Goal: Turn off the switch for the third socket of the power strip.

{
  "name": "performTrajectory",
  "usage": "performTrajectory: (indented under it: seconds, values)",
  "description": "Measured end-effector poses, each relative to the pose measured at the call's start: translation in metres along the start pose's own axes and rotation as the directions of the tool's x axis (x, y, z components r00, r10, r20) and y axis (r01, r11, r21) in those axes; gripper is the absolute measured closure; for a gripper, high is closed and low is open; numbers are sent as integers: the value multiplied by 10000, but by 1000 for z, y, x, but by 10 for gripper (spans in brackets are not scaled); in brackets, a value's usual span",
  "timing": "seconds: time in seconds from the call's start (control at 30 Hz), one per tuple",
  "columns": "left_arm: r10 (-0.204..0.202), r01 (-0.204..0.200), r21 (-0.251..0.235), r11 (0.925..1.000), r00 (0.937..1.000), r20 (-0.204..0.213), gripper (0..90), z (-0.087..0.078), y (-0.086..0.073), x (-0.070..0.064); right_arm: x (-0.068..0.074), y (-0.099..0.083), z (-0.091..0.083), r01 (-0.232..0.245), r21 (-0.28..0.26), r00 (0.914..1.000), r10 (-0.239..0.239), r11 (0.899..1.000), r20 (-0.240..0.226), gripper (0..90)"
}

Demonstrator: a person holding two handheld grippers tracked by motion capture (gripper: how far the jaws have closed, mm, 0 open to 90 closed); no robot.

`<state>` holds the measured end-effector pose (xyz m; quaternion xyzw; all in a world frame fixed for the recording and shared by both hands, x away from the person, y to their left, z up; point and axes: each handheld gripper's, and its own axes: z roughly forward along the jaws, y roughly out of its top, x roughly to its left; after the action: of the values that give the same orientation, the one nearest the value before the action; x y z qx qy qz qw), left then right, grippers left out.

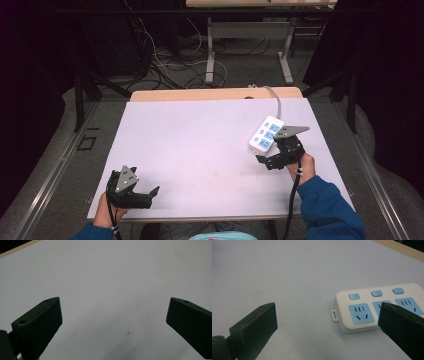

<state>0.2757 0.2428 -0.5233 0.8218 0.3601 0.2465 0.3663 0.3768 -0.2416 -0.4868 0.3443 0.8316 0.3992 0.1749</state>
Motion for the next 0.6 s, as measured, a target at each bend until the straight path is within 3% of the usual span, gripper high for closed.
performTrajectory:
  seconds: [0.6]
  values:
    - [53, -53, -33, 10000, 10000, 49, 5, 1, 1, 0, -16, 11, 16, -324, 103, 9995, 324, 9994, 65, 21]
